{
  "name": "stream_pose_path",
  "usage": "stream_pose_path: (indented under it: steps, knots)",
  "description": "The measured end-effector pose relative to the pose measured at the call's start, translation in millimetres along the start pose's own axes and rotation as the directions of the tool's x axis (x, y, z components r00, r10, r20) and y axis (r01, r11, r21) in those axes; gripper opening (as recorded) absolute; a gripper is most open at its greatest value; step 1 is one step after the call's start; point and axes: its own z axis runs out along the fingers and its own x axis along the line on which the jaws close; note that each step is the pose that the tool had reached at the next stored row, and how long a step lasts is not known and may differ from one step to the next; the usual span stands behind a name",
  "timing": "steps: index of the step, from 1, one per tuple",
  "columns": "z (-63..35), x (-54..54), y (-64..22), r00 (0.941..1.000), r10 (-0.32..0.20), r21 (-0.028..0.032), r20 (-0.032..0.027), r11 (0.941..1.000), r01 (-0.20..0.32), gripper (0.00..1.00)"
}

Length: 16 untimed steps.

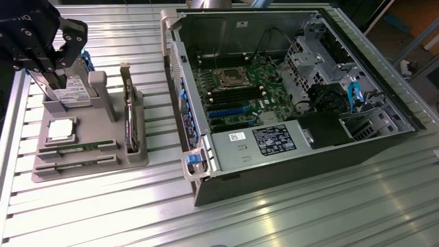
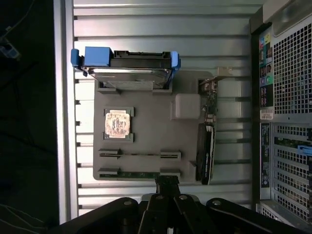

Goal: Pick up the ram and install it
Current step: 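Pick up the ram and move it above insertion slot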

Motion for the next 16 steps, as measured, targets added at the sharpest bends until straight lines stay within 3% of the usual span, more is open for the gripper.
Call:
stream_pose_path:
  steps: [9, 16]
  knots:
    - [0.4, 0.0, -0.2, 0.9966, -0.083, -0.001, -0.0013, 0.9966, 0.083, 0.11]
    - [1.0, 0.0, -0.2, 0.988, -0.154, -0.0027, -0.0021, 0.988, 0.154, 0.11]
